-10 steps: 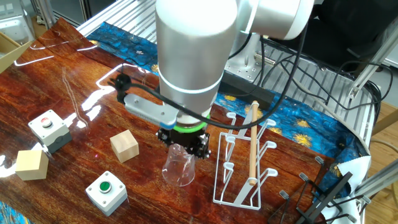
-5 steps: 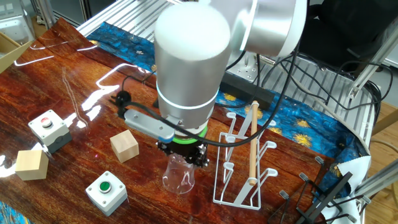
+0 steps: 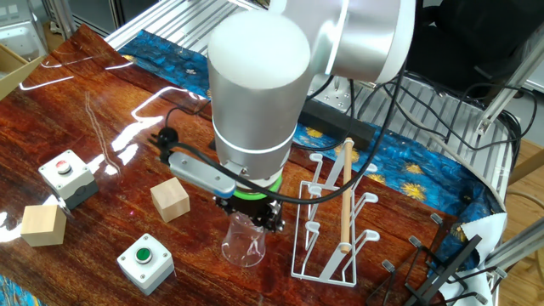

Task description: Take the cup off the cup rack

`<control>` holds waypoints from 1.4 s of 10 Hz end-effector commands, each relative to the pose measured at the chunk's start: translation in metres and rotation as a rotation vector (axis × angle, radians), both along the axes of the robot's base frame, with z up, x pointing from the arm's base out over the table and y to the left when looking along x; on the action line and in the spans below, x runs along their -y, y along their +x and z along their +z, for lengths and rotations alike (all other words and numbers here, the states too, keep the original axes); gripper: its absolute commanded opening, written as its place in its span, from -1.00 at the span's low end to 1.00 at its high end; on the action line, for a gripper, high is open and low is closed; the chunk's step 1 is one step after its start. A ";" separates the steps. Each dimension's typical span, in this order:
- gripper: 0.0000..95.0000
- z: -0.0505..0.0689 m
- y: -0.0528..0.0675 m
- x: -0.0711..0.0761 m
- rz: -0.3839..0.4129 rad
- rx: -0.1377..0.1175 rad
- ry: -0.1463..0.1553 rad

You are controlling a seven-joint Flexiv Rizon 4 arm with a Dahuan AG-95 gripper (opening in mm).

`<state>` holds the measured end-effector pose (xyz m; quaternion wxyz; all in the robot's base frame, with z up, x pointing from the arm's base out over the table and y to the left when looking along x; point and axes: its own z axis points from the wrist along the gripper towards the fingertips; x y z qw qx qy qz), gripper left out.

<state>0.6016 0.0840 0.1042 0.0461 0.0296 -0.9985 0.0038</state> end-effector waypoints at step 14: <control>0.60 0.049 -0.012 0.009 0.000 0.056 0.028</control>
